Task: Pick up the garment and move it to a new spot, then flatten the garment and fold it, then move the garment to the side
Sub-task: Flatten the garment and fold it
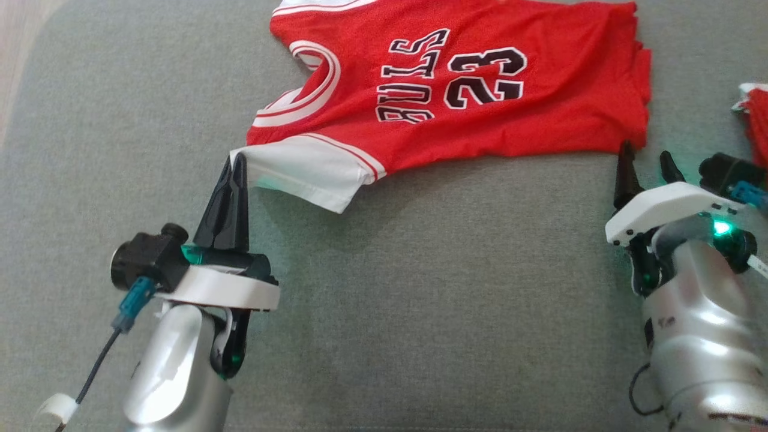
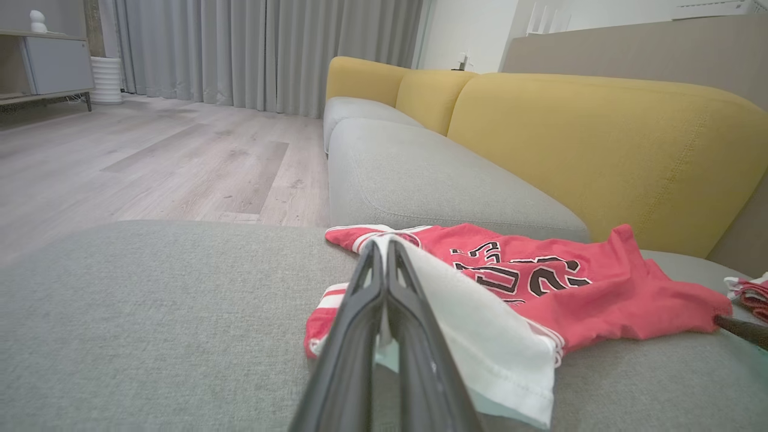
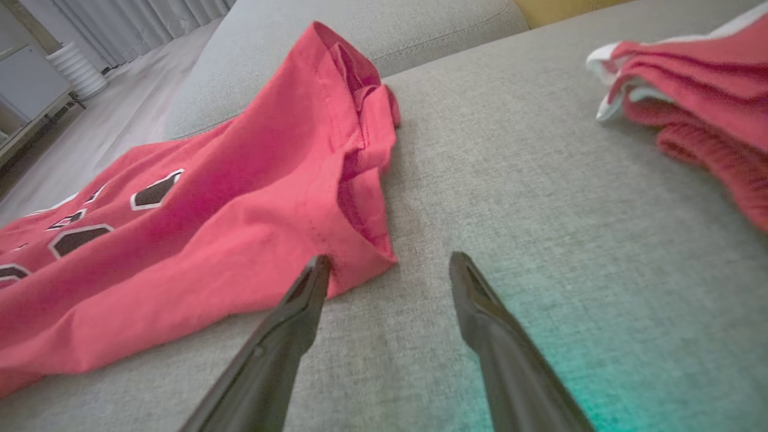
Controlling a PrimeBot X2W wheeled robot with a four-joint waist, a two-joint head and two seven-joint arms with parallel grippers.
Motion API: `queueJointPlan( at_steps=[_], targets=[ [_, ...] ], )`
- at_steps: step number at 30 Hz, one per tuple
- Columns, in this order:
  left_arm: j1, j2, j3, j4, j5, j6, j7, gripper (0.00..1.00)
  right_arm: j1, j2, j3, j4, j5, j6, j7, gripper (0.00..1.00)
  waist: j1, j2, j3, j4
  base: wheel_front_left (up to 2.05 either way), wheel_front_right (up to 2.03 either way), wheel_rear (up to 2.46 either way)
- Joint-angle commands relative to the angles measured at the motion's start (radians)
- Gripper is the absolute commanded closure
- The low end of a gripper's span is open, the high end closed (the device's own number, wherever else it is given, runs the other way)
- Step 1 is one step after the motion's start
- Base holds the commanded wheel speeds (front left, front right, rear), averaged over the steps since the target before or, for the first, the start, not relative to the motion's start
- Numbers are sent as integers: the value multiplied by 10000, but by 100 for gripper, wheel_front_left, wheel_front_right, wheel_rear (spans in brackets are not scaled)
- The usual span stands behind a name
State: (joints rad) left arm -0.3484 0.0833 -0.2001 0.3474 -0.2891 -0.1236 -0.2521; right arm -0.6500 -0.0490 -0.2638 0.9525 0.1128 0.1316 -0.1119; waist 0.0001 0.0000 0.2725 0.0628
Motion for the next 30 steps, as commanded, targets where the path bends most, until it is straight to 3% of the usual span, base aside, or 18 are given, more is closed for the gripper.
queueJointPlan(
  at_steps=[1,12,13,14,15,21,26,30],
  targets=[
    [-344,97,213,-366,48,-10,-96,100,-393,-12,143,-105,-101,-9,-160,0,-1,0,66,70,0,0,0],
    [-442,61,271,-457,68,-43,-97,100,-1586,-12,-1086,2318,-1922,-9,-781,0,-1,0,289,181,0,0,0],
    [-446,58,279,-462,67,-45,-97,100,-1659,-12,-1151,2439,-2060,-9,-821,5,-1,0,297,169,0,0,0],
    [-452,55,283,-461,68,-47,-97,100,-1740,-12,-1180,2551,-2159,-9,-880,96,-1,0,301,157,0,0,0],
    [-459,54,290,-455,69,-48,-97,100,-1820,-12,-1190,2639,-2219,-9,-971,100,-1,0,300,140,0,0,0],
    [-469,48,494,-400,-34,-56,-97,100,-2049,-12,-954,3040,-1978,-9,-1409,100,-1,0,-47,-46,0,0,0],
    [-418,74,825,-530,-315,-63,-97,100,-2163,-12,375,2956,-468,-9,-1492,100,-1,0,-737,-361,0,0,0],
    [-483,179,1079,-700,-499,-65,-97,100,-1699,-12,2038,1829,1120,-9,-1495,100,-1,0,-1247,-634,0,0,0]
  ],
)
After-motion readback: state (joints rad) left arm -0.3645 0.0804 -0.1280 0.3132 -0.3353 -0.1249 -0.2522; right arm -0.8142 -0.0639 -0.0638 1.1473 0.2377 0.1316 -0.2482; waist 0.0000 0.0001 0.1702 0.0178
